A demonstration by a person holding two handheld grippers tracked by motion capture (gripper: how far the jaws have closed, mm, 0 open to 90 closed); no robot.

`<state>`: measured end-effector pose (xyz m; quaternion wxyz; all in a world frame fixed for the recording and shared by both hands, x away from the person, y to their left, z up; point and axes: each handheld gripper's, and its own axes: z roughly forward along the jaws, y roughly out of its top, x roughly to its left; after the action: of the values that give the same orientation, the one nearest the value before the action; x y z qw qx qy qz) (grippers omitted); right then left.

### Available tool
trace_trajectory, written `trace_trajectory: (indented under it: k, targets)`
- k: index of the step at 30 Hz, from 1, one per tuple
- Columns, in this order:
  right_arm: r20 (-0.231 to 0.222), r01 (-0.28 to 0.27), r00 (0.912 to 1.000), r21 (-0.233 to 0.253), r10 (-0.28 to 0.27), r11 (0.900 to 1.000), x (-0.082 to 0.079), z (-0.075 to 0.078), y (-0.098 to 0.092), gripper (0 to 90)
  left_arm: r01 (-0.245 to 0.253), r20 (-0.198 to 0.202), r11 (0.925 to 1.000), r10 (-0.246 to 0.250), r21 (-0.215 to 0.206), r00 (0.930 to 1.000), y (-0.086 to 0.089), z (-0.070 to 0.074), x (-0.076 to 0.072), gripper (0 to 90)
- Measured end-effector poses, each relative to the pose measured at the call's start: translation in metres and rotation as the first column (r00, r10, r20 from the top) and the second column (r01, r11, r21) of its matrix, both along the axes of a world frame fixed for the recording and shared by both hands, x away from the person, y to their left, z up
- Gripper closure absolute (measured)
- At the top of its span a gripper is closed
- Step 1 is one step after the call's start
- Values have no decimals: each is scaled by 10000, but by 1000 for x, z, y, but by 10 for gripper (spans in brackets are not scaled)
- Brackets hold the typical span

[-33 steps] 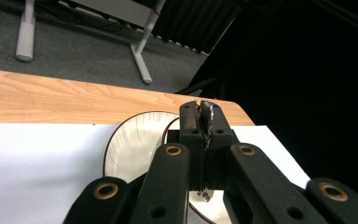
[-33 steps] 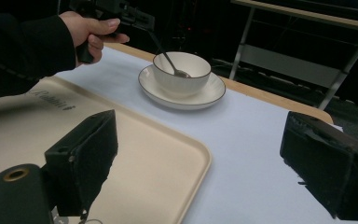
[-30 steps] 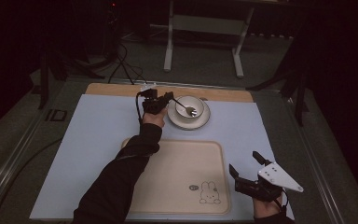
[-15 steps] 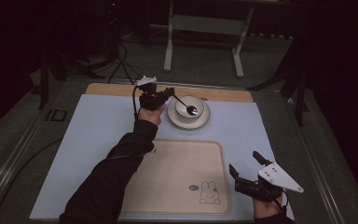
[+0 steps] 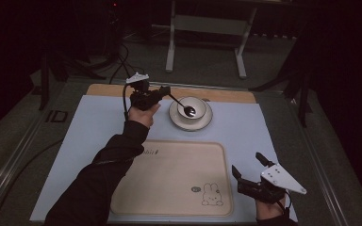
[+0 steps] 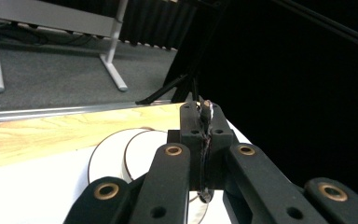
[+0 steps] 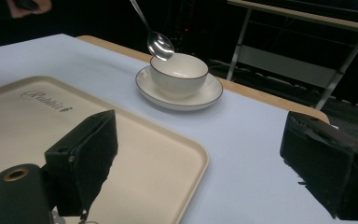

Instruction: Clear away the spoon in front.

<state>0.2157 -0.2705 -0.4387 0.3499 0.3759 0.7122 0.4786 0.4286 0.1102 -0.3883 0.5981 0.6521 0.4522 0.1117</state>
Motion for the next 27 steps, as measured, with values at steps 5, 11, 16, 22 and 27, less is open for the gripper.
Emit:
trace_trajectory:
  k: [5, 11, 16, 22, 27]
  targets:
    - [21, 8, 10000, -21, -8, 10000, 0, 0, 0, 110, 156, 115, 9999, -157, 35, 9998, 9, 9, -9, 895]
    - [7, 7, 10000, -36, -7, 10000, 0, 0, 1, 110, 365, 220, 9990, -370, 239, 9991, 26, 19, -24, 896]
    - [-7, 12, 10000, -47, -12, 10000, 0, 0, 1, 110, 511, 220, 9974, -523, 509, 9984, 36, 23, -34, 896]
    - [-4, 5, 10000, -53, -5, 10000, 0, 0, 2, 110, 891, 235, 9943, -906, 590, 9956, 49, 29, -45, 895]
    - [-3, -5, 10000, -65, 5, 10000, 0, 0, 2, 110, 1290, 296, 9885, -1317, 785, 9909, 57, 29, -55, 895]
